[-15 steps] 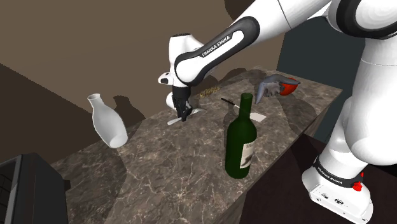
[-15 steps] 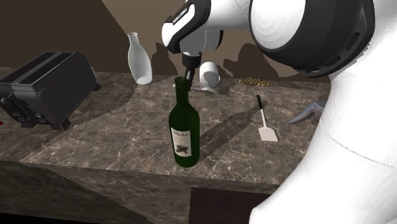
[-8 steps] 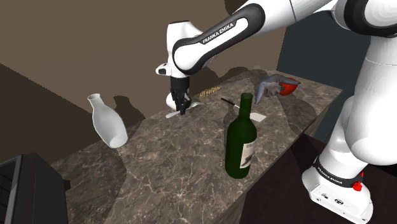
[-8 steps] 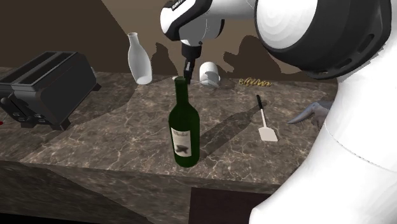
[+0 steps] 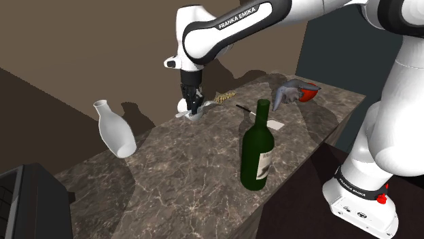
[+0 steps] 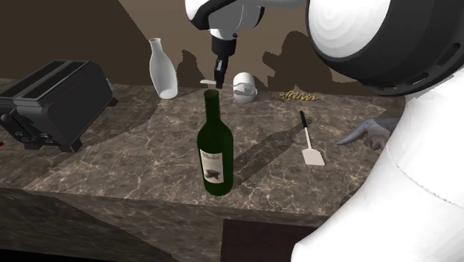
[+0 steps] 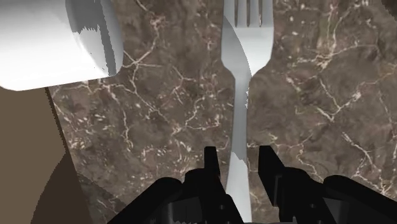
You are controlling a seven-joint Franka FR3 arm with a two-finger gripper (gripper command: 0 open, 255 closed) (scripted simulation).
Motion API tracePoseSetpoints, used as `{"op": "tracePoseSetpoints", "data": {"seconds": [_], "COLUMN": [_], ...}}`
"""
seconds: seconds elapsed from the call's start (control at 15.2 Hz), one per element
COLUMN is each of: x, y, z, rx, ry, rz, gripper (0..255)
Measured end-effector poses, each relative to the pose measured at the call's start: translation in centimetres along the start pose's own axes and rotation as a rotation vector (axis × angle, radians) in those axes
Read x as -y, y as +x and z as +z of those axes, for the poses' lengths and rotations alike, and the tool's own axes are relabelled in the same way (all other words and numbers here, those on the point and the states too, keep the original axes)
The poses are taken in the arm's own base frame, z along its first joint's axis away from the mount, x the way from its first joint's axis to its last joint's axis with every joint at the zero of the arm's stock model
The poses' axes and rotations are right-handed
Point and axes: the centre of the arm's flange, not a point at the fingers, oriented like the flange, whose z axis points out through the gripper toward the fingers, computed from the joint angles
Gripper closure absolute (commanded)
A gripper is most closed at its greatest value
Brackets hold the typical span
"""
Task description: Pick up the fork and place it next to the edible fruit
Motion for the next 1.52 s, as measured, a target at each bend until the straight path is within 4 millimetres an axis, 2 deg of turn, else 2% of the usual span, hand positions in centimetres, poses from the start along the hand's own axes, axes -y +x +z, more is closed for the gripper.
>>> {"op": "tracePoseSetpoints", "data": {"seconds": [0.4, 0.53, 0.99, 1.19, 1.52], "x": [-0.1, 0.5, 3.9, 5.9, 8.4], "y": [0.5, -0.8, -8.7, -12.0, -18.6], "z": [-3.0, -3.6, -4.9, -5.5, -6.4], "rx": [0.0, 0.0, 0.001, 0.001, 0.001], "ry": [0.0, 0.0, 0.0, 0.0, 0.0], "rz": [0.0, 0.0, 0.001, 0.001, 0.001], "gripper": [255, 255, 255, 255, 255]}}
